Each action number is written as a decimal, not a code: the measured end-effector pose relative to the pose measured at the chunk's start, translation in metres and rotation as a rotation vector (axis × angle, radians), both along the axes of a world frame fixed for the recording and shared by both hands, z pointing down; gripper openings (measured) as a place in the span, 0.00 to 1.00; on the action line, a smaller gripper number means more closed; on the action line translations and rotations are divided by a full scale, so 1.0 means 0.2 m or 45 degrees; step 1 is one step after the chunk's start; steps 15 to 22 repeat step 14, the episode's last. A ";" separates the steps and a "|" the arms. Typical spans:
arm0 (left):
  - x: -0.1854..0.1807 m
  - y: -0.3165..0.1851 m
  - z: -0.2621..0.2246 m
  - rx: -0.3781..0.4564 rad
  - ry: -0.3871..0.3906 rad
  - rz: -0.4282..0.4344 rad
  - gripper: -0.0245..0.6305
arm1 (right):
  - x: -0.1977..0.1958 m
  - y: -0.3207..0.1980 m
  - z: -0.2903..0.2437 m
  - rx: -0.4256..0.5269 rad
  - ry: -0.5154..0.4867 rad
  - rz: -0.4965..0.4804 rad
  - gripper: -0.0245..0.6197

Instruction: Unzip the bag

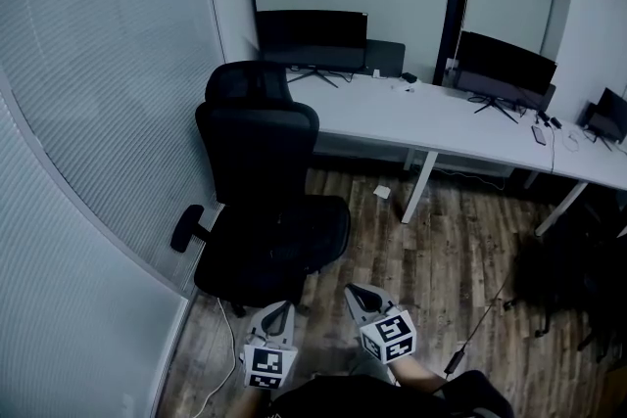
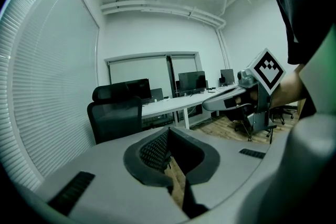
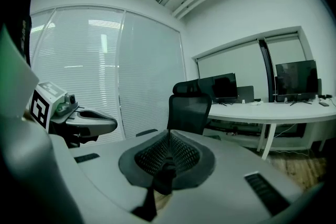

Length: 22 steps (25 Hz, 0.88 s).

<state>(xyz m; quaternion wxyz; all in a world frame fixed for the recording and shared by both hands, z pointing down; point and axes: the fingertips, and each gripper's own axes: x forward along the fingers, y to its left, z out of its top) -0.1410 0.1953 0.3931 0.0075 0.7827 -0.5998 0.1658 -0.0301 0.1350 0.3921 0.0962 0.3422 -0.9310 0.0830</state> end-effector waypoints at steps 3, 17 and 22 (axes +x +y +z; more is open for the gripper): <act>0.00 0.00 0.00 -0.005 0.006 -0.006 0.07 | 0.00 -0.01 0.00 0.004 -0.002 0.004 0.11; -0.01 -0.04 0.02 -0.020 0.027 -0.007 0.07 | 0.01 -0.06 0.03 -0.017 0.001 0.014 0.11; -0.01 -0.04 0.02 -0.020 0.027 -0.007 0.07 | 0.01 -0.06 0.03 -0.017 0.001 0.014 0.11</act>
